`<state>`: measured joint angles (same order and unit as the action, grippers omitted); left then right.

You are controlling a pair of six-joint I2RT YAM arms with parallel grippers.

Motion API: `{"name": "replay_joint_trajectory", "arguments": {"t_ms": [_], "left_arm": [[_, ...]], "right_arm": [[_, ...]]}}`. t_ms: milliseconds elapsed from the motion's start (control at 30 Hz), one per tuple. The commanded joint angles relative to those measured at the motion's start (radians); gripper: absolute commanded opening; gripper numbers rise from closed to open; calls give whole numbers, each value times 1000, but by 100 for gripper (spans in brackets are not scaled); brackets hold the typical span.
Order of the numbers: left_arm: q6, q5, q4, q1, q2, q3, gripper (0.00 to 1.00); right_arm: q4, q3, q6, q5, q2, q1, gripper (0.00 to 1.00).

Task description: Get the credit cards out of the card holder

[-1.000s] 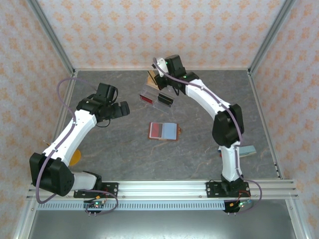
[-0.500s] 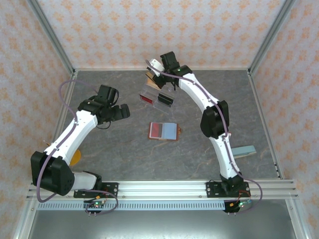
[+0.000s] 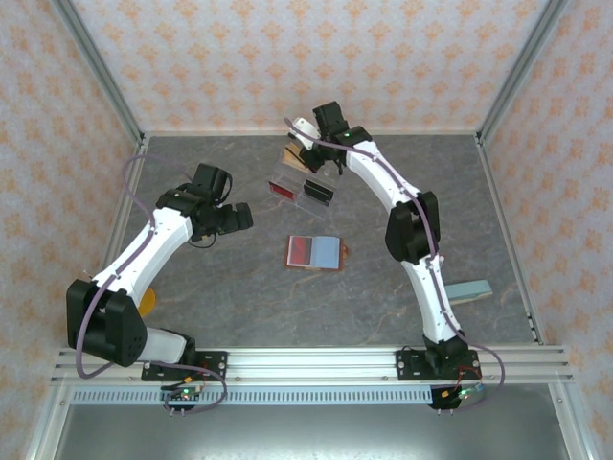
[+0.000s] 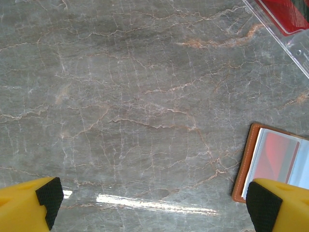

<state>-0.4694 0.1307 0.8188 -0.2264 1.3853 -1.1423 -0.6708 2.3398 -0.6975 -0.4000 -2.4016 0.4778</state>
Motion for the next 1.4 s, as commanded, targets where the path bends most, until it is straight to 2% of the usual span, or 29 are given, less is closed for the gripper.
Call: {"name": "replay_joint_trajectory", "arguments": {"t_ms": [0, 267, 467, 867, 967, 1033, 1133, 1300, 1367], "left_arm": [[9, 5, 1, 8, 9, -7, 100], [14, 11, -3, 7, 17, -10, 100], [15, 11, -4, 8, 20, -10, 100], [12, 21, -6, 9, 23, -10, 100], [5, 29, -8, 10, 21, -7, 100], [-4, 38, -14, 11, 21, -4, 100], [-17, 51, -21, 16, 22, -1, 100], [-32, 79, -40, 19, 25, 11, 100], [-34, 84, -49, 22, 26, 15, 100]], "right_arm": [[-57, 54, -16, 11, -33, -3, 2], [-85, 96, 5, 44, -67, -4, 9], [-66, 102, 35, 65, -67, -4, 21], [-67, 130, 139, 67, -37, -4, 20], [-78, 129, 207, 67, 1, -4, 22], [-83, 111, 272, 72, 38, -4, 27], [-78, 48, 373, 72, 104, -4, 36], [-9, -209, 583, 13, 286, -3, 40], [15, -326, 690, 26, 357, 0, 41]]}}
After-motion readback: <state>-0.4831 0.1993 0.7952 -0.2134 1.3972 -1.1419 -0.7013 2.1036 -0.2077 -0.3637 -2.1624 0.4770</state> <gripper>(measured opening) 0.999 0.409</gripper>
